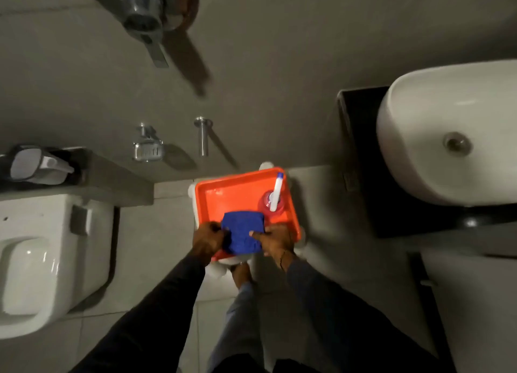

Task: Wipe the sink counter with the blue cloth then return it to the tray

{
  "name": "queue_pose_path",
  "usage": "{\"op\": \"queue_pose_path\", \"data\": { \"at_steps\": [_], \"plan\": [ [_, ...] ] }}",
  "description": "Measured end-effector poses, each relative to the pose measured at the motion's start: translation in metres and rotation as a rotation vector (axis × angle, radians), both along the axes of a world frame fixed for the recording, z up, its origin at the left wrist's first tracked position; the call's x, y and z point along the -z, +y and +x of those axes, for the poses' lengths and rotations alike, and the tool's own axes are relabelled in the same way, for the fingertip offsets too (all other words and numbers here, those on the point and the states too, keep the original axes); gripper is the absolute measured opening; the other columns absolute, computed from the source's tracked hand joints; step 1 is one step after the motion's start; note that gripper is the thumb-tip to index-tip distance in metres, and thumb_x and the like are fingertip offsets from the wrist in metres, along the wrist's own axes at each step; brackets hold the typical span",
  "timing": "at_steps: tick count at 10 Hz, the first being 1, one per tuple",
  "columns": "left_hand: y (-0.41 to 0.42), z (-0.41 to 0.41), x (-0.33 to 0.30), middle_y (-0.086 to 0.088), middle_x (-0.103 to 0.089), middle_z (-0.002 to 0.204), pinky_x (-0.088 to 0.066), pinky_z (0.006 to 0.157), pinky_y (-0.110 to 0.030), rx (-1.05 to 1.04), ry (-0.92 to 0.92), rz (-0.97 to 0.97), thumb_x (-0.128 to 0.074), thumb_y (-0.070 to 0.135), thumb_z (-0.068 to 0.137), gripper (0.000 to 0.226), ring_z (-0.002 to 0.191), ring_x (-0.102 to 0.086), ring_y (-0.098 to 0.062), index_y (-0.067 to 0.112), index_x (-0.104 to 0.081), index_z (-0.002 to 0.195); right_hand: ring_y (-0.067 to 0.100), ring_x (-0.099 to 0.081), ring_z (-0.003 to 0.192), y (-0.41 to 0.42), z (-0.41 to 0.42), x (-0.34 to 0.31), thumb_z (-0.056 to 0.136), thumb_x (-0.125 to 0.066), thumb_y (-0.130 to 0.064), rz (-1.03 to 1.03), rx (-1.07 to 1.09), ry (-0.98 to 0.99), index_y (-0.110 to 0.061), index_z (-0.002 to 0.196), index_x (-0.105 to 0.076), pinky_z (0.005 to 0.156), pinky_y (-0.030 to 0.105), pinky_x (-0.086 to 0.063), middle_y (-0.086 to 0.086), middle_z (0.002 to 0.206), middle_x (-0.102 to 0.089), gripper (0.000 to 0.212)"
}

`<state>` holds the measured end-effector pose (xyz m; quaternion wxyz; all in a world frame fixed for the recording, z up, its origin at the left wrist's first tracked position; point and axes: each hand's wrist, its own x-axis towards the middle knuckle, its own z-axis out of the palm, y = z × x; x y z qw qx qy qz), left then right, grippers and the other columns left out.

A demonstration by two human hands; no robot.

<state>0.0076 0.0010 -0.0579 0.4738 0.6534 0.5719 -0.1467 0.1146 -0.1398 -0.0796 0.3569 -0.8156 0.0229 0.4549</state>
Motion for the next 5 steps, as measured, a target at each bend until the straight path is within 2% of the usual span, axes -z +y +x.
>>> {"op": "queue_pose_path", "data": {
  "at_steps": [1, 2, 3, 4, 5],
  "plan": [
    [0.027, 0.008, 0.016, -0.016, -0.080, 0.101, -0.050, 0.081, -0.028, 0.124, 0.028, 0.023, -0.066, 0.029, 0.093, 0.028, 0.097, -0.072, -0.027, 0.005, -0.080, 0.099, 0.019, -0.048, 0.061, 0.019, -0.003, 0.018, 0.080, -0.084, -0.017, 0.006, 0.065, -0.024, -0.009, 0.060, -0.063, 0.057, 0.028, -0.042, 0.007, 0.065, -0.056, 0.030],
    [0.045, 0.016, 0.034, -0.021, -0.077, 0.113, -0.055, 0.099, -0.043, 0.163, 0.019, 0.027, -0.064, 0.028, 0.092, 0.031, 0.109, -0.071, -0.037, 0.005, -0.078, 0.107, 0.019, -0.052, 0.062, 0.038, -0.007, 0.037, 0.083, -0.080, -0.012, -0.066, 0.118, -0.050, -0.007, 0.066, -0.068, 0.055, 0.024, -0.049, 0.007, 0.065, -0.058, 0.022],
    [0.047, 0.019, 0.043, -0.022, -0.075, 0.117, -0.055, 0.101, -0.046, 0.157, 0.030, 0.042, -0.062, 0.029, 0.092, 0.033, 0.112, -0.069, -0.040, 0.006, -0.076, 0.110, 0.026, -0.062, 0.075, 0.047, -0.012, 0.048, 0.086, -0.076, -0.009, -0.076, 0.137, 0.004, 0.000, 0.082, -0.074, 0.078, 0.040, -0.061, 0.012, 0.077, -0.063, 0.009],
    [0.045, 0.020, 0.042, -0.022, -0.073, 0.122, -0.054, 0.102, -0.046, 0.156, 0.056, 0.031, -0.060, 0.028, 0.092, 0.036, 0.114, -0.068, -0.041, 0.006, -0.073, 0.117, 0.034, -0.070, 0.091, 0.051, -0.019, 0.050, 0.086, -0.072, -0.003, -0.105, 0.121, 0.031, 0.005, 0.097, -0.076, 0.093, 0.051, -0.059, 0.015, 0.091, -0.071, 0.014],
    [0.043, 0.023, 0.036, -0.023, -0.070, 0.127, -0.054, 0.102, -0.047, 0.143, 0.069, 0.044, -0.058, 0.030, 0.094, 0.042, 0.115, -0.066, -0.042, 0.004, -0.065, 0.126, 0.032, -0.071, 0.101, 0.047, -0.015, 0.039, 0.085, -0.071, 0.002, -0.088, 0.142, -0.013, 0.005, 0.102, -0.076, 0.097, 0.042, -0.058, 0.021, 0.110, -0.076, 0.018]
  ]
}}
